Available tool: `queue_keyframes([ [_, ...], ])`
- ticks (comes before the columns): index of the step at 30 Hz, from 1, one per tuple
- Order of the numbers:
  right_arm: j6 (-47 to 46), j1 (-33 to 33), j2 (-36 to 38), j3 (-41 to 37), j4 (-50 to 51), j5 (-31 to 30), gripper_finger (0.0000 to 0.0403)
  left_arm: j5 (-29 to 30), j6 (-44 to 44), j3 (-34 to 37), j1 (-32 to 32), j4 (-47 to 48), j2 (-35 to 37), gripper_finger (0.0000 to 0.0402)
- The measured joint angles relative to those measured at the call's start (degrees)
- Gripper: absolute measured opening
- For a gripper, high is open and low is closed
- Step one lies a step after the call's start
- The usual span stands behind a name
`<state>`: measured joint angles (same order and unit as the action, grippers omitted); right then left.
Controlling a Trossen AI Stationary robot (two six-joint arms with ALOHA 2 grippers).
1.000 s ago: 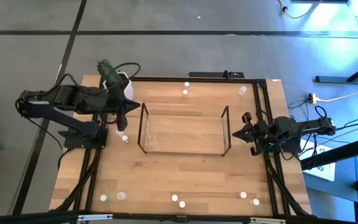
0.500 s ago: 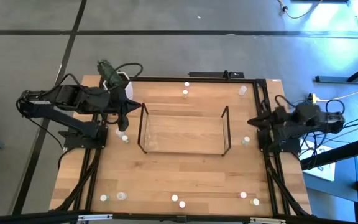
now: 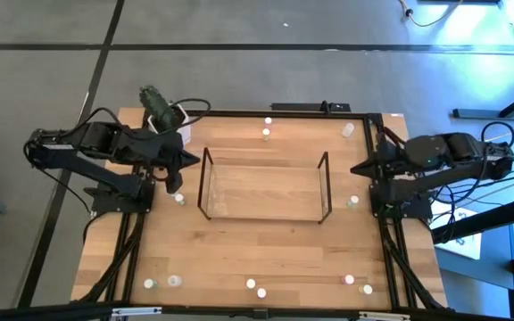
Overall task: Pick and place medicine bottles onto shelf by color
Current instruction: Put the top left blue pill bottle on the shelf
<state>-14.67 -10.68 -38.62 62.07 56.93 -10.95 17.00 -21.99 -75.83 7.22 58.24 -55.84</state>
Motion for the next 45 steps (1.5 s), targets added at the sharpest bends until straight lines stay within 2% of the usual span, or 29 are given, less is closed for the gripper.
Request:
queue_keyframes([
  [7,0.1,0.0,-4.6,3.6,2.1,0.0,0.0018,-7.0,-2.5,0.0,1.5,6.6,0.0,0.0000],
  [9,0.1,0.0,-5.0,3.6,2.2,0.0,0.0018,-7.5,-6.1,0.0,2.5,10.4,0.0,0.0000],
  [15,0.1,0.0,-5.3,3.6,2.2,0.0,0.0018,-7.6,-24.0,0.0,5.7,18.8,0.0,0.0000],
  [21,0.1,0.0,-5.3,3.6,2.1,0.0,0.0018,-8.8,-29.7,0.0,8.4,20.0,0.0,0.0000],
  [45,0.2,0.0,-5.3,3.6,2.1,0.0,0.0018,-9.2,-31.0,0.0,9.5,17.2,0.0,0.0000],
])
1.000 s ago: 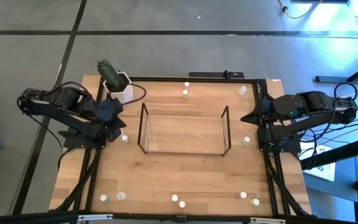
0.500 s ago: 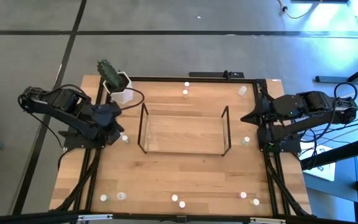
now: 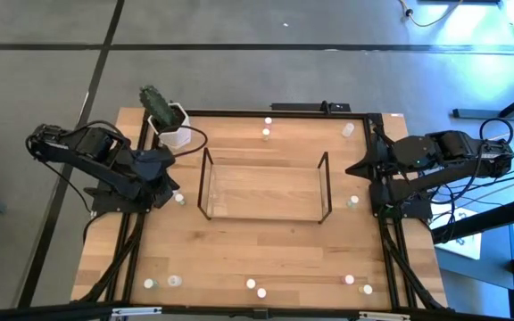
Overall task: Pick and place medicine bottles onto shelf by color
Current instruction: Put the top left blue pill bottle on the shelf
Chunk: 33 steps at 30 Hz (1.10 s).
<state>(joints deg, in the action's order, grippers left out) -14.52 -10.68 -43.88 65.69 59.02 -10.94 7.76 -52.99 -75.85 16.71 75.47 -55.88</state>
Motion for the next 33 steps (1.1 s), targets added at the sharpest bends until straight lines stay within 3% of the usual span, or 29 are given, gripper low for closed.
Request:
queue_keyframes([
  [10,0.0,0.0,0.0,0.0,0.0,0.0,0.0018,-1.1,4.1,0.0,0.0,0.7,0.0,0.0000],
  [17,0.0,0.0,0.0,0.0,0.0,0.0,0.0018,-1.1,4.0,0.0,0.5,6.0,-0.5,0.0000],
  [26,0.0,0.0,0.0,0.0,0.0,0.0,0.0018,-0.6,4.0,0.6,9.8,5.4,-1.9,0.0000],
  [33,0.0,0.0,0.0,0.0,0.0,0.0,0.0018,0.4,-0.9,8.9,15.7,0.0,-2.9,0.0000],
])
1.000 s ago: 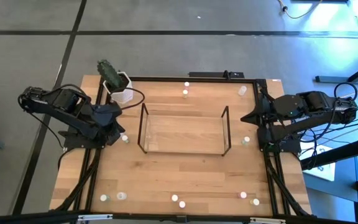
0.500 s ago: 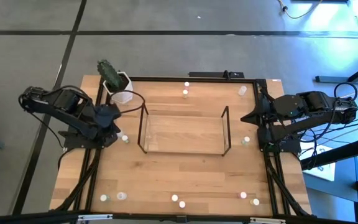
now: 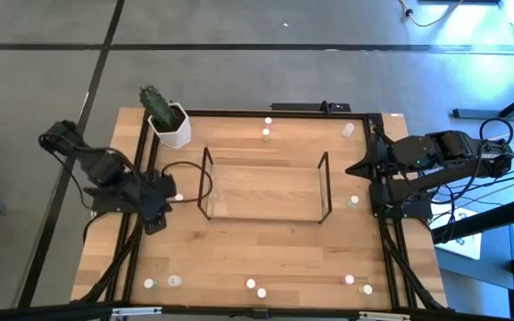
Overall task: Pick and place medicine bottles onto shelf by color
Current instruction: Put the top left blue pill bottle on the shelf
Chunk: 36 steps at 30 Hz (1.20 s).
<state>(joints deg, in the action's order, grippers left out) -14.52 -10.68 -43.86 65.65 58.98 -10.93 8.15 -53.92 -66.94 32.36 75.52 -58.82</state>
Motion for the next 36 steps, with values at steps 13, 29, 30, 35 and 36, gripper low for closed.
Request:
queue_keyframes([
  [13,0.0,0.0,0.0,0.0,0.0,0.0,0.0018,7.4,-2.8,5.1,1.9,-0.2,3.7,0.0000],
  [29,0.0,0.0,0.0,0.0,0.0,0.0,0.0018,7.7,-8.4,7.7,1.8,-0.6,3.9,0.0004],
  [30,0.0,0.0,0.0,0.0,0.0,0.0,0.0018,8.3,-8.2,7.7,1.8,-0.5,4.1,0.0011],
  [35,0.0,0.0,0.0,0.0,0.0,0.0,0.0018,10.8,-4.5,7.7,1.8,-0.4,4.2,0.0082],
  [36,0.0,0.0,0.0,0.0,0.0,0.0,0.0018,10.9,-3.8,7.7,1.8,-0.4,4.2,0.0100],
])
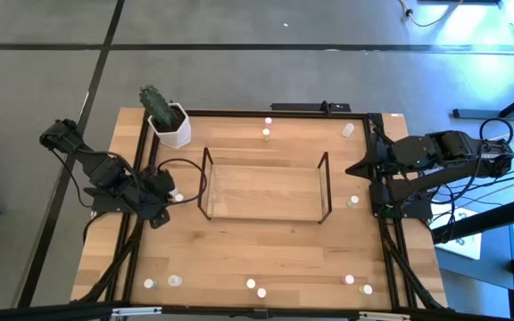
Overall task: Pick and place medicine bottles onto shelf by color
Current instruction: Put the top left blue pill bottle on the shelf
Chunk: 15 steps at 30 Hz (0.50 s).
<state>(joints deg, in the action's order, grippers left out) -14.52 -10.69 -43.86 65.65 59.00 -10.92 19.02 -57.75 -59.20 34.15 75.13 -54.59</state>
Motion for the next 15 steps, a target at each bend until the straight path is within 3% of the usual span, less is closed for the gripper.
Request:
queue_keyframes([
  [9,0.0,0.0,0.0,0.0,0.0,0.0,0.0018,0.0,1.8,0.0,0.0,0.1,0.0,0.0258],
  [15,0.0,0.0,0.0,0.0,0.0,0.0,0.0018,0.0,2.0,0.0,0.0,1.7,-1.4,0.0320],
])
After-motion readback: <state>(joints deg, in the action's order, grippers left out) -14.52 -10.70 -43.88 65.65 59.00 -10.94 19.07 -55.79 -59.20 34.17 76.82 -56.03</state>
